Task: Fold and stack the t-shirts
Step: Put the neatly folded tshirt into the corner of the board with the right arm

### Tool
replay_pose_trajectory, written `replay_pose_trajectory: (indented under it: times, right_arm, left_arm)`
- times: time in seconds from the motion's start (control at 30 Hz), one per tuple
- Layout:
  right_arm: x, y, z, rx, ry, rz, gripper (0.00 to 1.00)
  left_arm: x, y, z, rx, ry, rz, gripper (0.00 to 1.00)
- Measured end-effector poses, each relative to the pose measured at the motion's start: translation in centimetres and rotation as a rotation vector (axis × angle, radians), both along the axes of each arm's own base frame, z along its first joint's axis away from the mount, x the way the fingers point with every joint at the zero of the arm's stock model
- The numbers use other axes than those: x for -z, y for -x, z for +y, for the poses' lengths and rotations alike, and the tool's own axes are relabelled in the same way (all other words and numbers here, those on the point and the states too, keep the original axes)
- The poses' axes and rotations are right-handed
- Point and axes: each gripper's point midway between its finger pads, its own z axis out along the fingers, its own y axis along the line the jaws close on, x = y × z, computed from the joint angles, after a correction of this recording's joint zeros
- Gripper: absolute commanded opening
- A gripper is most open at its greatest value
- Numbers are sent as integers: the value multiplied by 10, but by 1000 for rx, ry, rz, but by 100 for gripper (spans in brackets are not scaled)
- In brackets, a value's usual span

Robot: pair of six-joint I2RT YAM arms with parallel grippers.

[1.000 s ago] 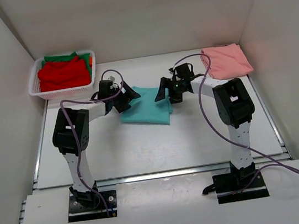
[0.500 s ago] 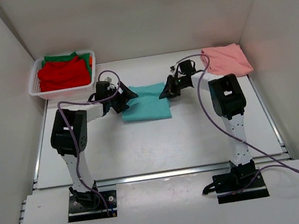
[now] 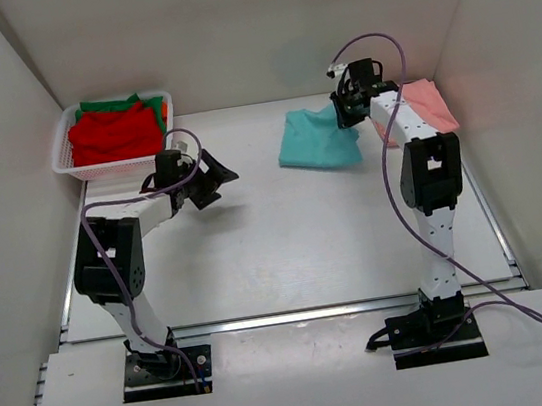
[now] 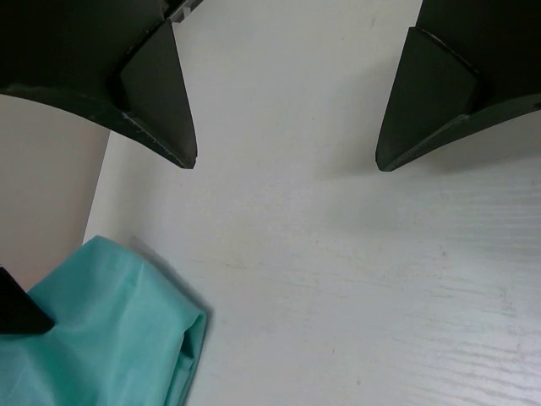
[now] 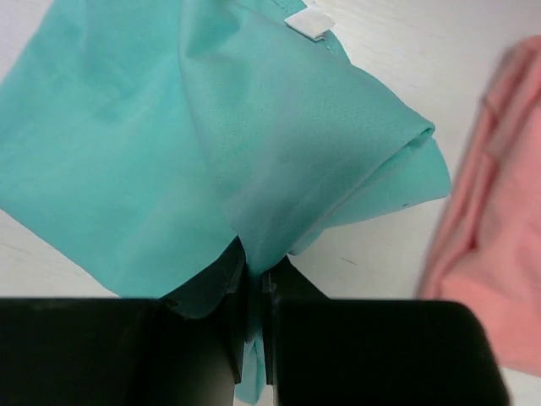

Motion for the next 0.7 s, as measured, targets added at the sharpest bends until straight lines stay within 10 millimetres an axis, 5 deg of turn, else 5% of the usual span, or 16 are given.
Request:
replay_pose_trajectory:
  times: [0.27, 0.7]
  right_arm:
    - [-23, -19, -82, 41, 173, -79, 0]
    - [-48, -29, -210, 186, 307, -170, 0]
  left_arm:
    - [19, 21, 11, 13, -30, 67, 99]
    - [24, 26, 13, 36, -48, 80, 99]
